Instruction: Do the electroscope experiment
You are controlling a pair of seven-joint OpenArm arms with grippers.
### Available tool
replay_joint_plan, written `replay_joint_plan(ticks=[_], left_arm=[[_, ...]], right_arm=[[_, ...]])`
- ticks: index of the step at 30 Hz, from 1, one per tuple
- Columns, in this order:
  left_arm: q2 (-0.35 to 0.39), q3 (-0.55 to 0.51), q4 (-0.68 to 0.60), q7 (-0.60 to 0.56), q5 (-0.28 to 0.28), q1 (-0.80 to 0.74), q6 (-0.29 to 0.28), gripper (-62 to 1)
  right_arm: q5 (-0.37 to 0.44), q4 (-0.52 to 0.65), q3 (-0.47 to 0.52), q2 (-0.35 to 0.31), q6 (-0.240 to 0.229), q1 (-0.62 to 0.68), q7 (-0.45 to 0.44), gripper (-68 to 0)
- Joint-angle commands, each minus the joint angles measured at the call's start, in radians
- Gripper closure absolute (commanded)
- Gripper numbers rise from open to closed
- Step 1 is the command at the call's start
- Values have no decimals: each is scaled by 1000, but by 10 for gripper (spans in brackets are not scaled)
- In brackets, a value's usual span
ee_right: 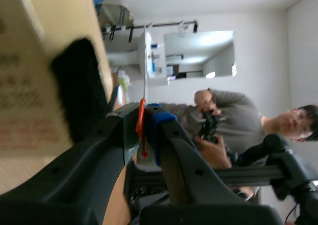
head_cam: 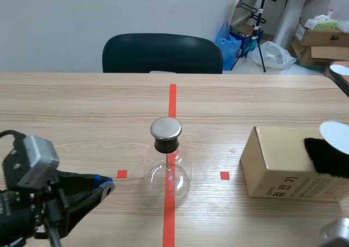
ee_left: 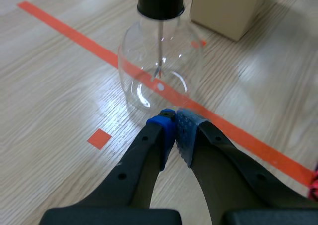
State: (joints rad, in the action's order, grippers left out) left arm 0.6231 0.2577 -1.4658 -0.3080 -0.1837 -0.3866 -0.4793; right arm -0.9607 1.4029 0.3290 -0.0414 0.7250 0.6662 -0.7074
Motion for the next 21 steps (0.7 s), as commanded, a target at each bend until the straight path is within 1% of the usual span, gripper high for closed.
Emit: replay_joint_plan(ticks=[1,3,5,7,9,12,17,21], left_arm=[[19,-46,-84,-17,-10,-52,-39,-28],[34,-110,-152,-32,-10,-122,-97,-28],[43,-181,-208,-89,-11,-194,-146,-28],[45,-254,-261,-134,-10,-258,-216,-28],[45,-312,-308,-145,-10,-310,-217,-28],[45,-356,-347,-145,-10,-357,-217,-28],[45,-384,-351,-149,-14,-367,-217,-28],[45,-386,-351,-147,-13,-367,-217,-28]], right_arm=[[37,-24,19,-14,58,-36,-42,-10],[65,-72,50,-14,58,-61,-97,-10],[79,-112,78,-14,58,-85,-143,-10],[79,-148,105,-14,58,-108,-174,-10],[79,-178,126,-14,58,-130,-201,-10],[71,-216,138,-20,58,-151,-217,-10],[45,-256,143,-22,58,-160,-220,-10],[-6,-283,143,-23,58,-168,-204,-10]])
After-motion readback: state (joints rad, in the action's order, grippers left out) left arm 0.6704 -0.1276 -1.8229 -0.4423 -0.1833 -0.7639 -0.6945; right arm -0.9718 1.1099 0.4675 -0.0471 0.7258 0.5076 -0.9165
